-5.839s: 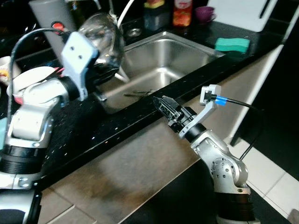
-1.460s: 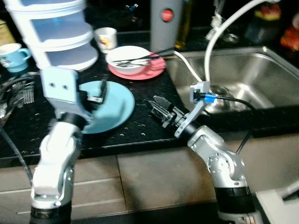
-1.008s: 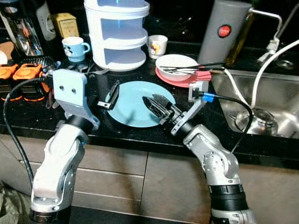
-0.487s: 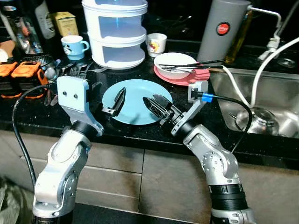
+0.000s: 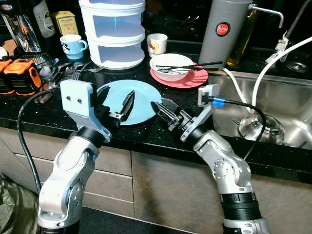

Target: Kitchen organization

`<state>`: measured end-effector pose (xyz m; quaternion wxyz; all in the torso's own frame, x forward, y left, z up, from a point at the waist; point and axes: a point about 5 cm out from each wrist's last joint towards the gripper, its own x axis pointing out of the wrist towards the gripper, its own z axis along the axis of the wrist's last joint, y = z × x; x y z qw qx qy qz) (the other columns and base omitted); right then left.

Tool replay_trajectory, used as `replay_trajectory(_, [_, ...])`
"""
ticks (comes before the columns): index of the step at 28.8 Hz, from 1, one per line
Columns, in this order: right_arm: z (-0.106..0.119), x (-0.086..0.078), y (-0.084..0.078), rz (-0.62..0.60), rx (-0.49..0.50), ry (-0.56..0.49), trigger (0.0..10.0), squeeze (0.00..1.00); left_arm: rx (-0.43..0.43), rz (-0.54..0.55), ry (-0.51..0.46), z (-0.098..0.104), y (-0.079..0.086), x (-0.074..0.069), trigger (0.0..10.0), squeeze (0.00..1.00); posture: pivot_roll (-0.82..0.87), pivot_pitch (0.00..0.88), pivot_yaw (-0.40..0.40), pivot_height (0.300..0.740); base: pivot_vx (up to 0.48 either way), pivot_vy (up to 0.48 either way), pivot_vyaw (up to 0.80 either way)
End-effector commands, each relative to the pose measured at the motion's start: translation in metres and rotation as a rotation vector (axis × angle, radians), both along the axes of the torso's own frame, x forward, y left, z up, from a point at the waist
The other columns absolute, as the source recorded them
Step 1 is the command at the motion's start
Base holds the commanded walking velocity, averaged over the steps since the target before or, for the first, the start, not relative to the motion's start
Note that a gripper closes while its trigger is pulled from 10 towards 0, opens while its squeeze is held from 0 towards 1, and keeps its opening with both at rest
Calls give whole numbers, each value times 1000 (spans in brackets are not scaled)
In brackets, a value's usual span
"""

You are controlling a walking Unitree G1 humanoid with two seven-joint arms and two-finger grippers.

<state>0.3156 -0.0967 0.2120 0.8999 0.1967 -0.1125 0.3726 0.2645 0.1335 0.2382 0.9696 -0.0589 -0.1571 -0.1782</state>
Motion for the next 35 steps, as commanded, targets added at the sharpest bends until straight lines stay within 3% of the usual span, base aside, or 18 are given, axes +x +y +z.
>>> replay_trajectory(1, [0, 0, 1, 8, -8, -2, 10000, 0, -8, -2, 9, -1, 2, -3, 10000, 0, 108, 0, -13, 740, 0, 0, 0])
replay_trajectory(10, [-1, 0, 3, 28, -12, 7, 10000, 0, -47, -9, 22, 3, 20, -8, 10000, 0, 111, 0, -12, 740, 0, 0, 0])
replay_trajectory(15, [-2, -1, 4, 46, -9, 17, 10000, 0, -167, 107, 24, 7, 44, -11, 10000, 0, 119, 0, -15, 740, 0, 0, 0])
replay_trajectory(18, [-2, -1, 4, 49, -7, 23, 10000, 0, -323, 217, 49, 5, 70, -14, 10000, 0, 132, 0, -23, 740, 0, 0, 0])
replay_trajectory(23, [-2, 0, 7, 58, -10, 31, 10000, 0, -433, 302, 181, -16, 100, -12, 10000, 0, 128, 0, -22, 740, 0, 0, 0])
replay_trajectory(26, [-2, 0, 7, 58, -12, 31, 10000, 0, -569, 322, 232, -24, 111, -7, 10000, 0, 127, 0, -22, 740, 0, 0, 0])
replay_trajectory(32, [-3, -1, 10, 53, -38, 26, 10000, 0, -758, 135, 320, -22, 109, 16, 10000, 0, 104, 0, -8, 740, 0, 0, 0])
replay_trajectory(35, [-3, -1, 10, 47, -43, 22, 10000, 0, -744, 119, 361, -24, 109, 22, 10000, 0, 97, 0, -5, 740, 0, 0, 0])
